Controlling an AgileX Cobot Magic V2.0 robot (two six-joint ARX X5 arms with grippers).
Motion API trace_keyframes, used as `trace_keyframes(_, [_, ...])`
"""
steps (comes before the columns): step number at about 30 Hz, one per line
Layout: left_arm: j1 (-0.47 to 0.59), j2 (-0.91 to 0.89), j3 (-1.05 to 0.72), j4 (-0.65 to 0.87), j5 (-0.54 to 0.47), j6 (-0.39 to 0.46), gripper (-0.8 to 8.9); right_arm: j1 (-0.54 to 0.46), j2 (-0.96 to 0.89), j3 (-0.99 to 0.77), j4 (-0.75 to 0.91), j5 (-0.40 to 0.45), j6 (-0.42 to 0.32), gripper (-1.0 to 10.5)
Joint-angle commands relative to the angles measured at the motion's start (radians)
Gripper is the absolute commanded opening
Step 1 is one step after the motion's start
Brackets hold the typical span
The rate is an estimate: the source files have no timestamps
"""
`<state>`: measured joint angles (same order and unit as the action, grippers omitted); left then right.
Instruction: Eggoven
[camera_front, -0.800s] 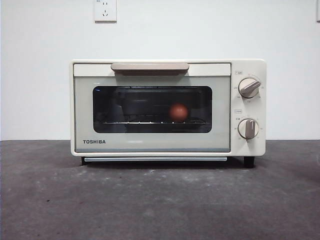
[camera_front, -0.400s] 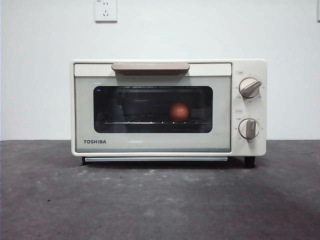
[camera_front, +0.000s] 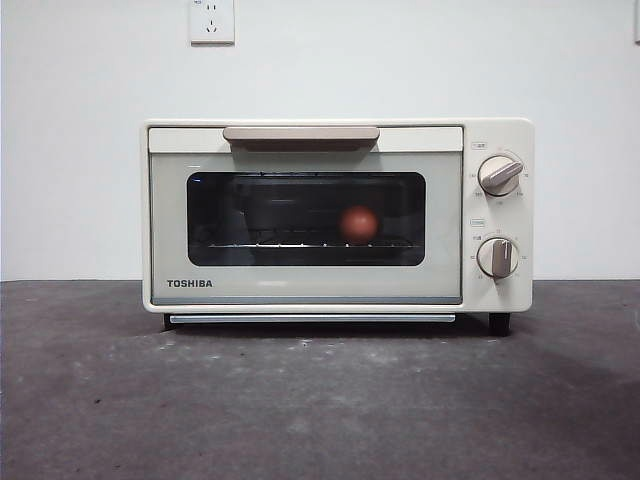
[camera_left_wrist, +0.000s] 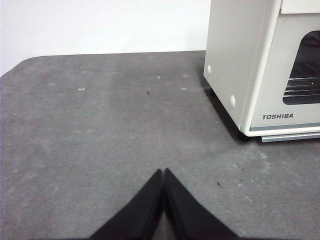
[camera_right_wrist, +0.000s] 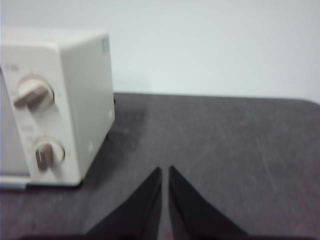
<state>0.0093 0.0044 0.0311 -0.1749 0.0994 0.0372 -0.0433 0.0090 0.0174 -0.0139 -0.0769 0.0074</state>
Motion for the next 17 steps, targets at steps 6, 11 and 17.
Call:
trace_keyframes(6, [0.003, -0.001, -0.027, -0.005, -0.003, -0.004, 0.08, -0.002, -0.005, -0.008, -0.16, -0.002, 0.013, 0.1])
trace_keyframes(11, [0.003, -0.002, -0.027, -0.005, -0.004, -0.004, 0.08, -0.002, -0.005, -0.007, -0.138, 0.002, 0.011, 0.1])
trace_keyframes(17, [0.003, -0.001, -0.027, -0.005, -0.003, -0.004, 0.08, -0.002, -0.005, -0.007, -0.138, 0.001, 0.011, 0.1])
